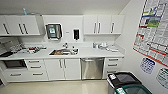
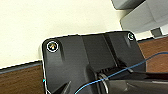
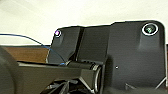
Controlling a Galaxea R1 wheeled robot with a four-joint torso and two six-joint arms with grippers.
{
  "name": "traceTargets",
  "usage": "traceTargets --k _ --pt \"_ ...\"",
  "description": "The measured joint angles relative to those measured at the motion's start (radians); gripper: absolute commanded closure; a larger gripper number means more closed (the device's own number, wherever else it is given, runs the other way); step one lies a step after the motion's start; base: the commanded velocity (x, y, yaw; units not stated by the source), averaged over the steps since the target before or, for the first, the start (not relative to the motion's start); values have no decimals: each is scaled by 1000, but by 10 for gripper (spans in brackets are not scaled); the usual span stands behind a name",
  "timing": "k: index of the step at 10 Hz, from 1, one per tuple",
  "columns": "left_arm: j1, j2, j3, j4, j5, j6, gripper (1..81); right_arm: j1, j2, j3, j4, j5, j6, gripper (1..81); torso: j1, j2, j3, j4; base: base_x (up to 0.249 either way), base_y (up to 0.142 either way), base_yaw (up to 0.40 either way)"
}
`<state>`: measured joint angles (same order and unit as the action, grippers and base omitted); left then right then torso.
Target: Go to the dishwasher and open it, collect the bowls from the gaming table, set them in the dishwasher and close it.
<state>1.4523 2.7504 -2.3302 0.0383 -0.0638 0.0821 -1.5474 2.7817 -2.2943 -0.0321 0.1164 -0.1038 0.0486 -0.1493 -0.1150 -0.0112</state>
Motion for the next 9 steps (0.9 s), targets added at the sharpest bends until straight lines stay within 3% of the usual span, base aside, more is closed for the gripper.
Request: traceTargets --k 9 --pt "5 4 4 0 3 0 10 -6 -3 -8 0 -8 0 10 0 0 0 0 115 0 0"
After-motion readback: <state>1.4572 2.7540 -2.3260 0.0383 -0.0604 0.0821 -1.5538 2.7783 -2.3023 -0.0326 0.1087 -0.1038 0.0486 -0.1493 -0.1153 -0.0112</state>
